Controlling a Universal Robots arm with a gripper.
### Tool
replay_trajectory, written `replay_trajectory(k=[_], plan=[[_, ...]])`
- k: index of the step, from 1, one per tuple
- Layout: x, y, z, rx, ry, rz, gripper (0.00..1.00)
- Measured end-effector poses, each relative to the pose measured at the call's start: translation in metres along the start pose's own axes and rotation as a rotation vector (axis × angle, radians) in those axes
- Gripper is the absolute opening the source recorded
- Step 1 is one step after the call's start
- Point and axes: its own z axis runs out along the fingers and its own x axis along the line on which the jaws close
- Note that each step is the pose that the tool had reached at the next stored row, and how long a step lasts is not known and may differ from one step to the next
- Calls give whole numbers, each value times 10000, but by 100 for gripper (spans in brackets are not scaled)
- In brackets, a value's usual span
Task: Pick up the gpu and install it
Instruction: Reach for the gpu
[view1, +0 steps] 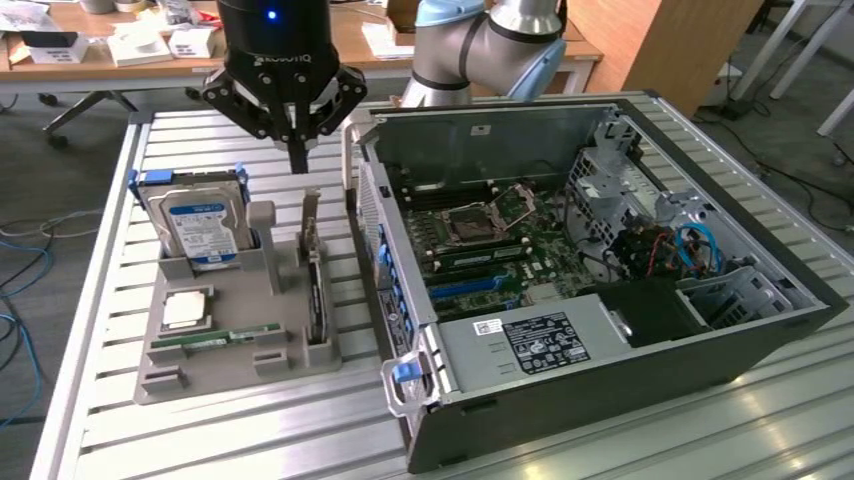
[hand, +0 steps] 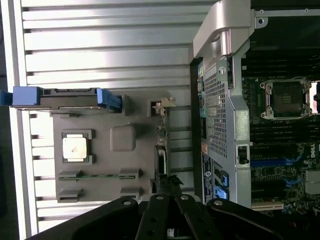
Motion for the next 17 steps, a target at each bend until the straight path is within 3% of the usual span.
replay_trajectory(k=[17], plan=[[25,-241,-11,0,0,0,11]])
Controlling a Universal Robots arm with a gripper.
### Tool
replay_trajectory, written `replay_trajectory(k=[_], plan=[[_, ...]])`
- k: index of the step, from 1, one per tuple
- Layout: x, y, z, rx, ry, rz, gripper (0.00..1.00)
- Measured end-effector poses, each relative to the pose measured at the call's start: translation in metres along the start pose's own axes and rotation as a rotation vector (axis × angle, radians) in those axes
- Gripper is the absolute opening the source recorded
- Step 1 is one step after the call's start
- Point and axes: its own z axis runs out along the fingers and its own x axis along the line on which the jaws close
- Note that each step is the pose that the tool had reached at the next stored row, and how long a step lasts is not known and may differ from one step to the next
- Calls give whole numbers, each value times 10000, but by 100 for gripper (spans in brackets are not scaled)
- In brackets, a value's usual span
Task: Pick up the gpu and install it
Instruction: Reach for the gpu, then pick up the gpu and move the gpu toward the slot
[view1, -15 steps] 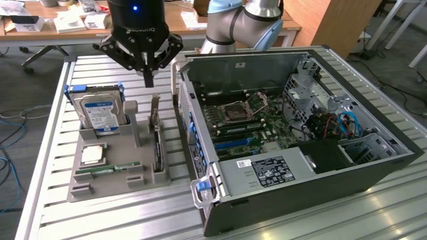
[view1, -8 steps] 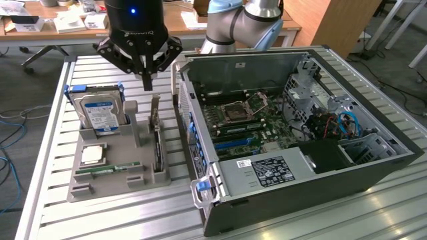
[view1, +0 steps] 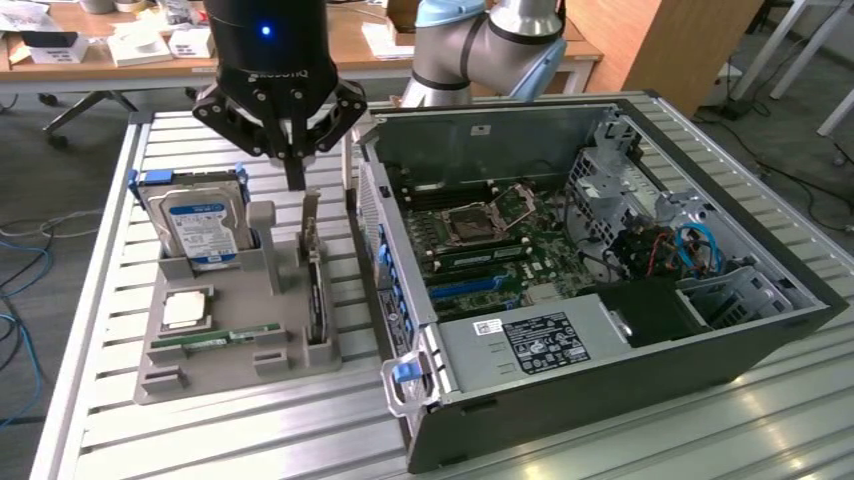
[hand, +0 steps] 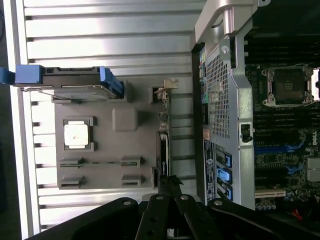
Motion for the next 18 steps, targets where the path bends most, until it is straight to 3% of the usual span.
replay_trajectory(k=[15,17,18], plan=[[-2,-9,0,1,0,0,11],[-2,-9,0,1,0,-1,11],[-2,-9,0,1,0,-1,17]])
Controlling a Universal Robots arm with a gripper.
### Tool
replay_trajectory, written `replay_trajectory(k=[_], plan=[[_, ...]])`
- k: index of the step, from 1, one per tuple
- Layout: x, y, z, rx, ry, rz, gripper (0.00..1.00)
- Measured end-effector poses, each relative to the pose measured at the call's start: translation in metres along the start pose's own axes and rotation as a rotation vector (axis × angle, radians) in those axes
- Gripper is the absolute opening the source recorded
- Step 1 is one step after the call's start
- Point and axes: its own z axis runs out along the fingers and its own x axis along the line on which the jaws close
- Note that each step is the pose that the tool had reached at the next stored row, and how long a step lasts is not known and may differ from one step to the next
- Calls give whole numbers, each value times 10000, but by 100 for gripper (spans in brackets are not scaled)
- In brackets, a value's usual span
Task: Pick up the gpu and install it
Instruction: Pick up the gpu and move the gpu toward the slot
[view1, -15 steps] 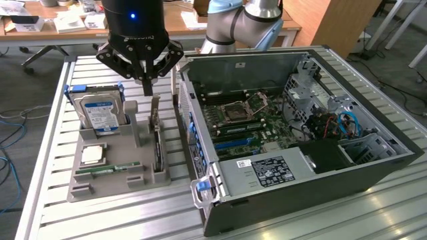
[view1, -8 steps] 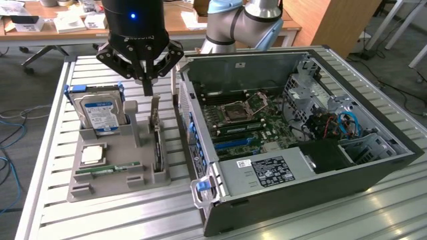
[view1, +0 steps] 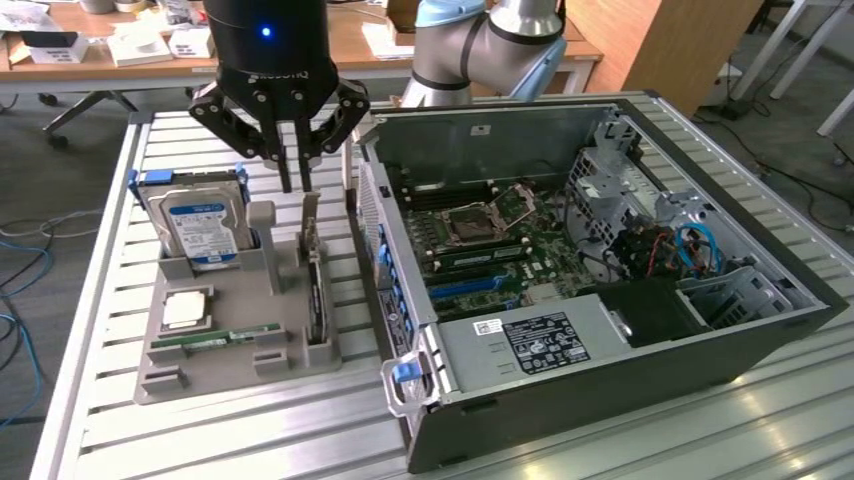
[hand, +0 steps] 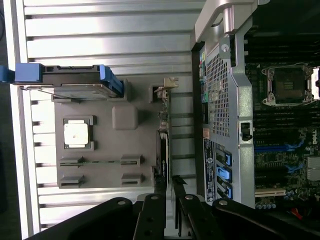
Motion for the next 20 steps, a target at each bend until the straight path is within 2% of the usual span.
replay_trajectory(k=[1,2,4,6,7,20], plan=[[0,0,0,0,0,0,23],[0,0,0,0,0,0,23],[0,0,0,0,0,0,35],[0,0,0,0,0,1,35],[0,0,0,0,0,0,41],[2,-3,75,-1,0,0,41]])
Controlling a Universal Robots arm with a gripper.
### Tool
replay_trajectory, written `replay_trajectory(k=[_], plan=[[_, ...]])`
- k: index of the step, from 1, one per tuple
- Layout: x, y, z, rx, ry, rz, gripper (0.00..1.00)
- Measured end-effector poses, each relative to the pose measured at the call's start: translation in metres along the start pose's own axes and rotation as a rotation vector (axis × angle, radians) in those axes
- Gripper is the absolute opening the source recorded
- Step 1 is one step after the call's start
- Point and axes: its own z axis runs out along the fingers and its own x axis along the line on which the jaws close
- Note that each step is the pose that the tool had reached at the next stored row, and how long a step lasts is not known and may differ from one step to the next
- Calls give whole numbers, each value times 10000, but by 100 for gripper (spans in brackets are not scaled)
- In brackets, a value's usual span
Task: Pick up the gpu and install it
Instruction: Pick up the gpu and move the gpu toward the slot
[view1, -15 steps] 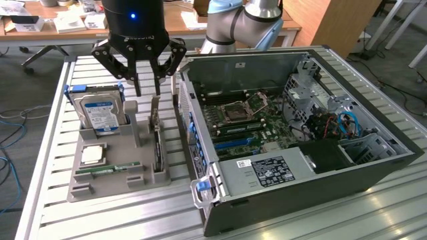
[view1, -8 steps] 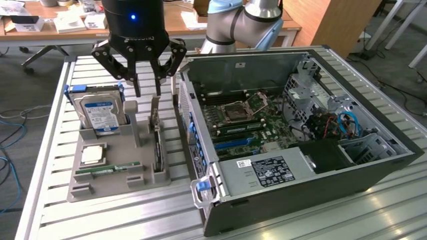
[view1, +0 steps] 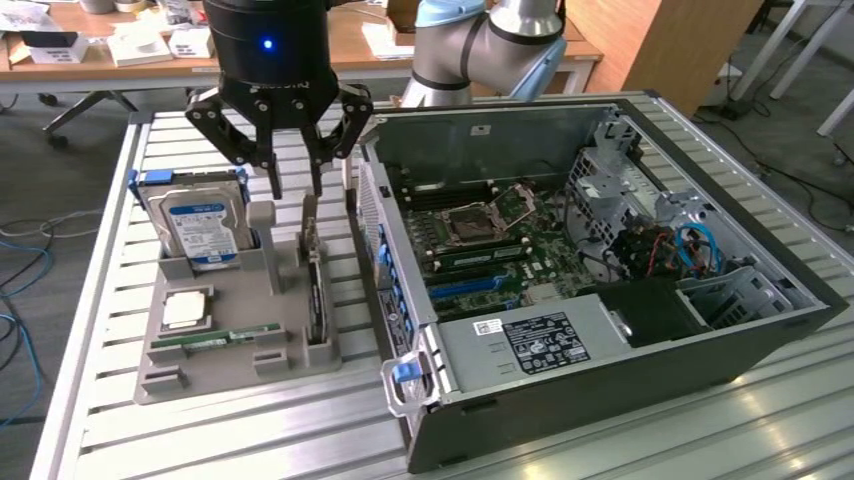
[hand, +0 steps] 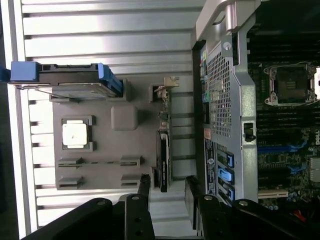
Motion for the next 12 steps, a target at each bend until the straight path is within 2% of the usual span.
replay_trajectory(k=[12], plan=[[1,-2,32,0,0,0,41]])
